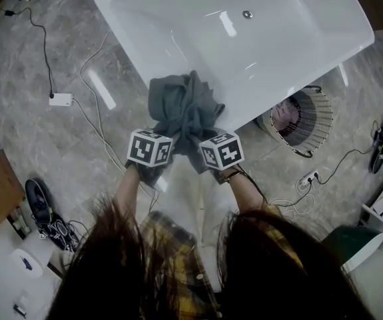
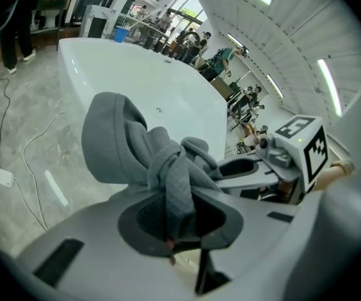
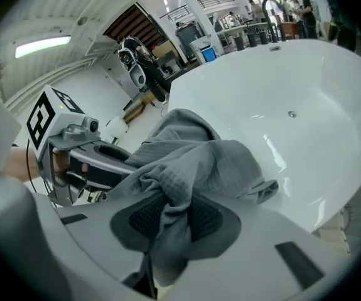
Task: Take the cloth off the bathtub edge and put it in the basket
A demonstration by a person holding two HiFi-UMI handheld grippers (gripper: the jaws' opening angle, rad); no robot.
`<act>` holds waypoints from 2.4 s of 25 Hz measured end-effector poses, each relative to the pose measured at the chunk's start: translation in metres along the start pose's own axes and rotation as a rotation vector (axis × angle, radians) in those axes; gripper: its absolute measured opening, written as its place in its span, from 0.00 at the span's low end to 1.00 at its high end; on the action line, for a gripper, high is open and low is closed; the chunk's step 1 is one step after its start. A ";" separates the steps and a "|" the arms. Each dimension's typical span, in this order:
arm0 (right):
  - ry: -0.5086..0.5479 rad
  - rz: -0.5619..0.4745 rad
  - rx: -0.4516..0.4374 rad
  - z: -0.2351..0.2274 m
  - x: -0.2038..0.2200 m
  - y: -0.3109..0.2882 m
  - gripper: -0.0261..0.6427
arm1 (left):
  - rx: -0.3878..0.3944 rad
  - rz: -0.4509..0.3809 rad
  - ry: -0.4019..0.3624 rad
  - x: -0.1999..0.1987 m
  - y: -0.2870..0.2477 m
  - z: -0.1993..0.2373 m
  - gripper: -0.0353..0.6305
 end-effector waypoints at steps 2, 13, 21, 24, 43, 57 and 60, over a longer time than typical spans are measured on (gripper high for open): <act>-0.010 -0.019 -0.005 0.001 -0.002 0.004 0.18 | 0.010 -0.003 0.006 -0.001 0.003 -0.004 0.16; -0.043 -0.120 -0.020 0.018 -0.026 0.046 0.17 | 0.068 -0.011 -0.078 -0.027 0.034 -0.036 0.16; -0.040 -0.245 -0.059 0.033 -0.069 0.092 0.17 | 0.107 -0.129 -0.101 -0.070 0.074 -0.069 0.16; -0.041 -0.273 -0.103 0.039 -0.082 0.110 0.17 | 0.117 -0.168 -0.107 -0.082 0.089 -0.084 0.16; 0.047 -0.518 -0.090 0.003 -0.166 0.274 0.16 | 0.221 -0.390 -0.166 -0.202 0.123 -0.226 0.16; -0.022 -0.711 0.083 -0.114 -0.162 0.433 0.16 | 0.372 -0.351 -0.345 -0.280 0.044 -0.391 0.16; -0.033 -0.760 0.126 -0.135 -0.155 0.468 0.16 | 0.408 -0.337 -0.383 -0.290 0.029 -0.430 0.16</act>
Point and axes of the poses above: the fingertips, and each gripper's own axes: y backward along the fingers, z to its left, x out of its underside, the point moved 1 cm from there along y, backward along the fingers, and after that the axes turned 4 degrees about -z, right-handed, at the moved point
